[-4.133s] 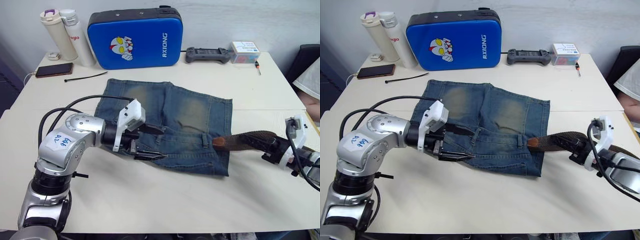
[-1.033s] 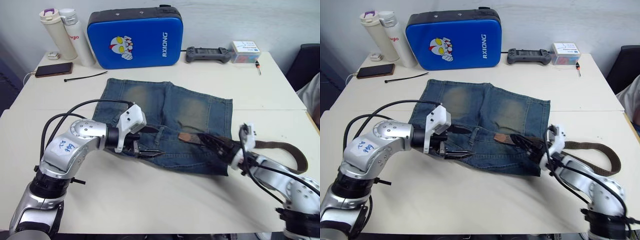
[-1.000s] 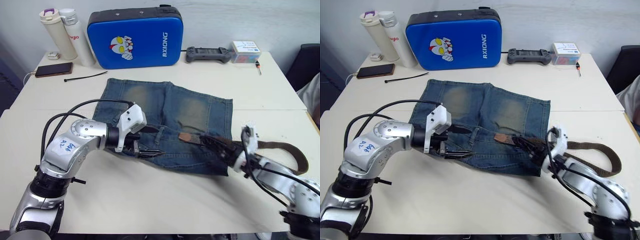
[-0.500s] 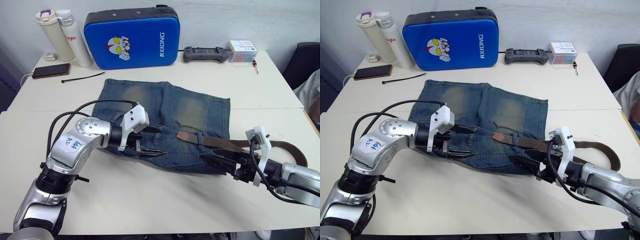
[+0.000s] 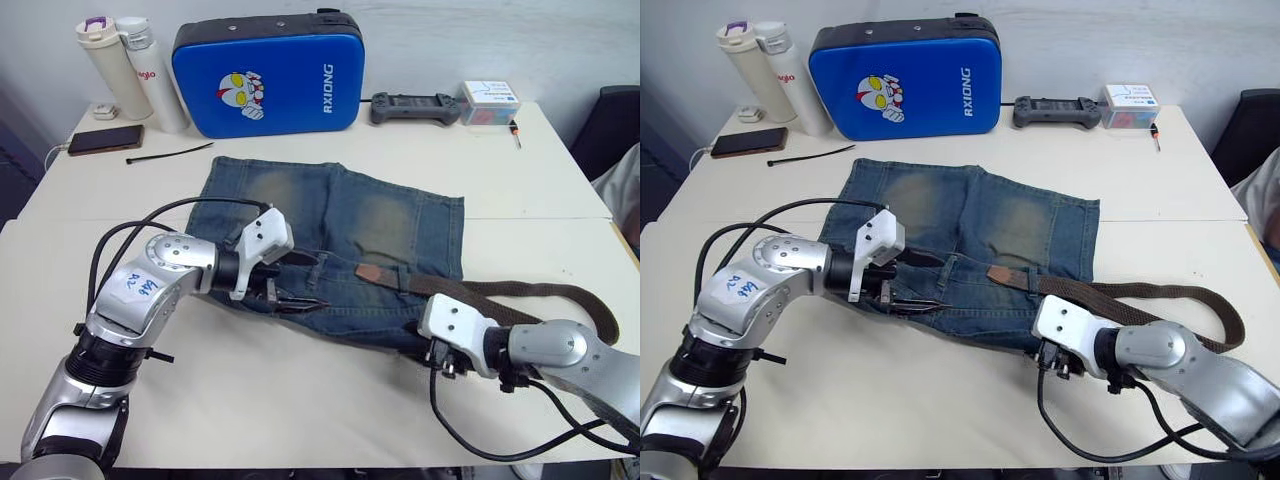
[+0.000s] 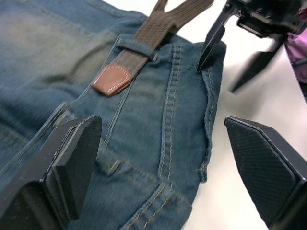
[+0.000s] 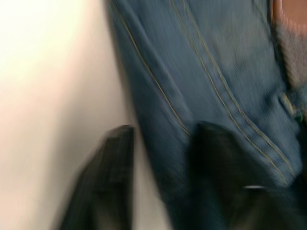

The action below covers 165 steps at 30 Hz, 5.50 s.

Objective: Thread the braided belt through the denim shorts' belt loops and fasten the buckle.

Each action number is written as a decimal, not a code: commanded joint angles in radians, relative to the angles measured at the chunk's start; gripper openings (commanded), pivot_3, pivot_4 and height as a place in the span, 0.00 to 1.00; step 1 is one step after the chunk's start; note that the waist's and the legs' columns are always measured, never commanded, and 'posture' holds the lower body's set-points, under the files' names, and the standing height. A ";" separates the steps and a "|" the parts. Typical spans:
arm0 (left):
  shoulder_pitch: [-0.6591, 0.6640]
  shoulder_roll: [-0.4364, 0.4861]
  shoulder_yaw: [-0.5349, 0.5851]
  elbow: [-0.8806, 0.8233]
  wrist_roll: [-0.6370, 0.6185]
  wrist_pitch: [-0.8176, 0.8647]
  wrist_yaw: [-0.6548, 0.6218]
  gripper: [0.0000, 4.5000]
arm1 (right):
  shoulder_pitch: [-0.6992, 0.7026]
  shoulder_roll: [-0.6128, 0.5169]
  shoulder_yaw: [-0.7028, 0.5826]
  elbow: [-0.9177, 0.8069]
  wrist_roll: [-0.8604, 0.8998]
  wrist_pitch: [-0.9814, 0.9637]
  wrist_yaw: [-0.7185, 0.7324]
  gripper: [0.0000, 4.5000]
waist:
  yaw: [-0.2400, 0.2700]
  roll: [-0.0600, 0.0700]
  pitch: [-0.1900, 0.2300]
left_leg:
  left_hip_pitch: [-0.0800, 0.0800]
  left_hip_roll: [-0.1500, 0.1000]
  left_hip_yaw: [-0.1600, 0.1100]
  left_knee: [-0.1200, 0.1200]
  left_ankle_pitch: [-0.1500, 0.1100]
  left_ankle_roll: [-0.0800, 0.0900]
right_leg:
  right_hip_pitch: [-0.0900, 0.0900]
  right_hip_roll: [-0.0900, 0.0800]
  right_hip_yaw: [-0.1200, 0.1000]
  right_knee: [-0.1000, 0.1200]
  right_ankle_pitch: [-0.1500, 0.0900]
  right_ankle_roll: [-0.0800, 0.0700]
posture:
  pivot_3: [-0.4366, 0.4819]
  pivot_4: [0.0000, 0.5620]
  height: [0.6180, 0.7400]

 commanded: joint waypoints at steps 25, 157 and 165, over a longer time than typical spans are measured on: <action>-0.158 -0.209 -0.099 0.138 0.090 -0.144 -0.003 1.00 | 0.274 -0.103 -0.463 0.539 -0.350 -0.628 0.400 0.00 | 0.022 0.000 0.000 | 0.001 -0.001 0.000 0.005 -0.001 0.001 | 0.003 0.000 0.000 0.007 0.000 0.001 | 0.48 0.27 1.00; -0.083 -0.206 -0.071 0.018 0.108 -0.070 0.080 1.00 | 0.020 0.607 -0.598 0.443 1.416 0.081 -0.947 0.98 | 0.013 0.001 -0.001 | -0.013 0.000 0.001 0.020 0.000 0.001 | -0.012 0.001 0.002 0.024 0.000 0.000 | 0.48 0.27 1.00; -0.070 -0.192 -0.066 -0.007 0.105 -0.047 0.082 1.00 | 0.002 0.688 -0.642 0.464 1.425 0.031 -0.962 0.29 | 0.013 0.001 -0.001 | -0.013 0.000 0.001 0.020 0.000 0.001 | -0.012 0.001 0.002 0.024 0.000 0.000 | 0.48 0.27 1.00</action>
